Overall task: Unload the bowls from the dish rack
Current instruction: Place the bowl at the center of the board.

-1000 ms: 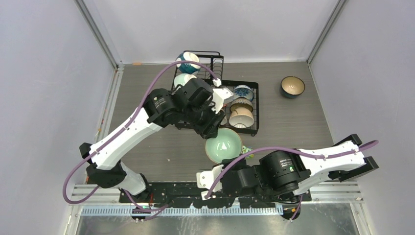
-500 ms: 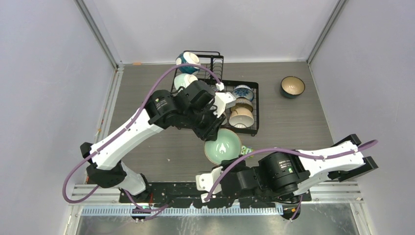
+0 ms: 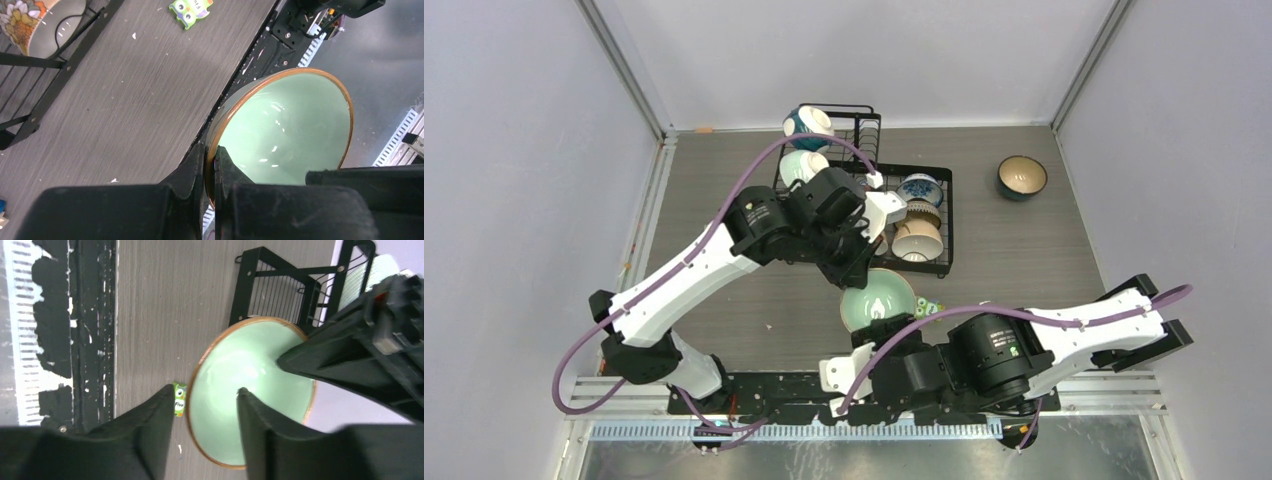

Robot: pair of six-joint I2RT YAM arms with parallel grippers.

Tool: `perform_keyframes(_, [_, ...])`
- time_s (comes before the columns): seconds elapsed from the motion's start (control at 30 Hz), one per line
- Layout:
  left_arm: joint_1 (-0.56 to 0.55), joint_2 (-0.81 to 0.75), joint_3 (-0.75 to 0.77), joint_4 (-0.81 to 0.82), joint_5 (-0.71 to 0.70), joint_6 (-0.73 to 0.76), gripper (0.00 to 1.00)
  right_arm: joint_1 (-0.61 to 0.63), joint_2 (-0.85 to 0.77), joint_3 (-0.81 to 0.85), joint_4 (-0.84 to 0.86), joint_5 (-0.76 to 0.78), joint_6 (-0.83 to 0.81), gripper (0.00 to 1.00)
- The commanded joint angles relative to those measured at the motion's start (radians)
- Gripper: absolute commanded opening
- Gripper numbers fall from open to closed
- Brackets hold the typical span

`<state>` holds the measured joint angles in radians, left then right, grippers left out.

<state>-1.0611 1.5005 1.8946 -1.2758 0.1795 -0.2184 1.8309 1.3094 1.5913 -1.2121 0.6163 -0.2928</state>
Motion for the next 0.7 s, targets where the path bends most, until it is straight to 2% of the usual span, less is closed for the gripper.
perform_keyframes(0.0, [-0.007, -0.053, -0.019, 0.05, -0.01, -0.018, 0.0, 0.006, 0.001, 0.077, 0.035, 0.03, 0.022, 0.65])
perform_keyframes(0.07, [-0.008, -0.067, -0.031, 0.062, -0.032, -0.031, 0.0, 0.005, 0.003, 0.09, 0.037, 0.021, 0.043, 0.77])
perform_keyframes(0.1, [-0.007, -0.072, -0.035, 0.067, -0.043, -0.037, 0.0, 0.005, 0.004, 0.099, 0.039, 0.017, 0.055, 0.94])
perform_keyframes(0.13, [-0.005, -0.079, -0.039, 0.071, -0.055, -0.041, 0.0, 0.005, 0.004, 0.108, 0.045, 0.017, 0.067, 0.98])
perform_keyframes(0.37, [-0.006, -0.129, -0.069, 0.099, -0.166, -0.077, 0.0, 0.006, -0.011, 0.178, 0.118, 0.058, 0.177, 1.0])
perform_keyframes(0.6, [-0.001, -0.221, -0.17, 0.147, -0.362, -0.121, 0.0, -0.003, -0.055, 0.19, 0.306, 0.278, 0.331, 1.0])
perform_keyframes(0.67, [0.002, -0.257, -0.198, 0.162, -0.407, -0.141, 0.0, -0.04, -0.075, 0.204, 0.362, 0.322, 0.35, 1.0])
